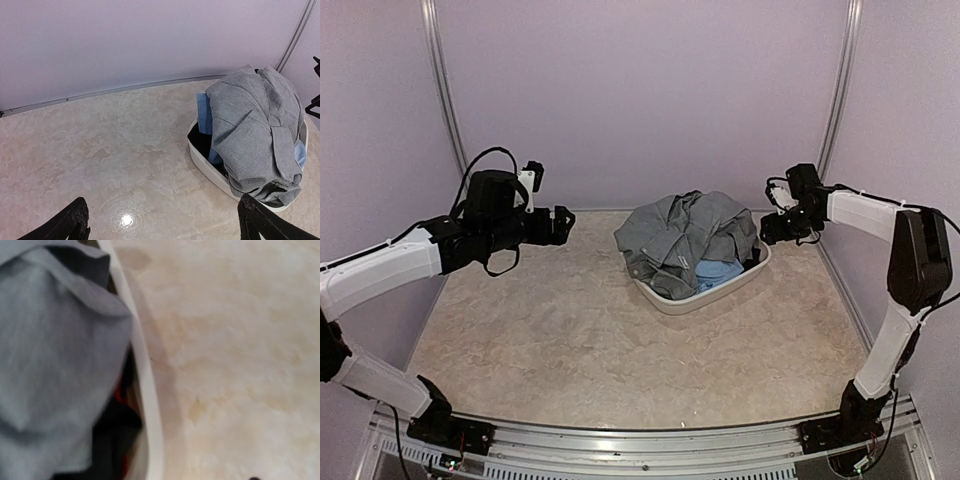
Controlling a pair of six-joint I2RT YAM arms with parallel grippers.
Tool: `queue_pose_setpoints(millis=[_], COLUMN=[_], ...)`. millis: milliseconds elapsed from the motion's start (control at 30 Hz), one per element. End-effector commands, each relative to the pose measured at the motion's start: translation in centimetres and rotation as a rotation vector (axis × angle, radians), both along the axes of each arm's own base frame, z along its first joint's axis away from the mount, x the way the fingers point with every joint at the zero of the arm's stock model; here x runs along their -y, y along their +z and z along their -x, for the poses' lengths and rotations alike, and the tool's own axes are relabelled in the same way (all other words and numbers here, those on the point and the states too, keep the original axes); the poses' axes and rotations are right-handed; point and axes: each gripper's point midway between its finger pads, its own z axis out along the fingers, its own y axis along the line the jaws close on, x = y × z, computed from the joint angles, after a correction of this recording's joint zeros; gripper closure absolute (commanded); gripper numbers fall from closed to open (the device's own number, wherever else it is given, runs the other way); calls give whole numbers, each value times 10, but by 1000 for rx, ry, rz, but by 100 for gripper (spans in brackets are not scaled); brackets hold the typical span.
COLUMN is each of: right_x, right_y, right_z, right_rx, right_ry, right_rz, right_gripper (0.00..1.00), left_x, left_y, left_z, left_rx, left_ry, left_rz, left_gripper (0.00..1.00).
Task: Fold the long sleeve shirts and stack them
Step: Move the bin to the corner of the board.
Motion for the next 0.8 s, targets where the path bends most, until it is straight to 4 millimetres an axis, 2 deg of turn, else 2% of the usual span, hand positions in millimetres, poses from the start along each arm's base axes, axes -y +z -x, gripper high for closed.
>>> queue_pose_setpoints(millis=[0, 233, 400, 500, 600, 767], right_x=[-7, 2, 0, 8, 31, 93], right_y=[-7, -44, -67, -75, -76, -71], right_z=[-21, -45, -55, -58, -54, -30], right_rx=[-19, -81, -114, -127, -124, -94], right_ry=[52, 40, 58, 34, -33, -242], right_rz=[-31, -13, -62, -78, -75, -101], right_gripper=[33, 46, 61, 73, 87, 100], left_x=[-2, -5, -6, -6, -7, -6], left_y=[7, 10, 13, 14, 16, 18], left_z=[3, 4, 5, 5, 6, 6], left_rx=[27, 38, 44, 48, 51, 55], left_ry=[2, 7, 9, 10, 10, 5], left_rz=[-4, -7, -7, -5, -4, -2], left_gripper=[1, 1, 1, 1, 1, 1])
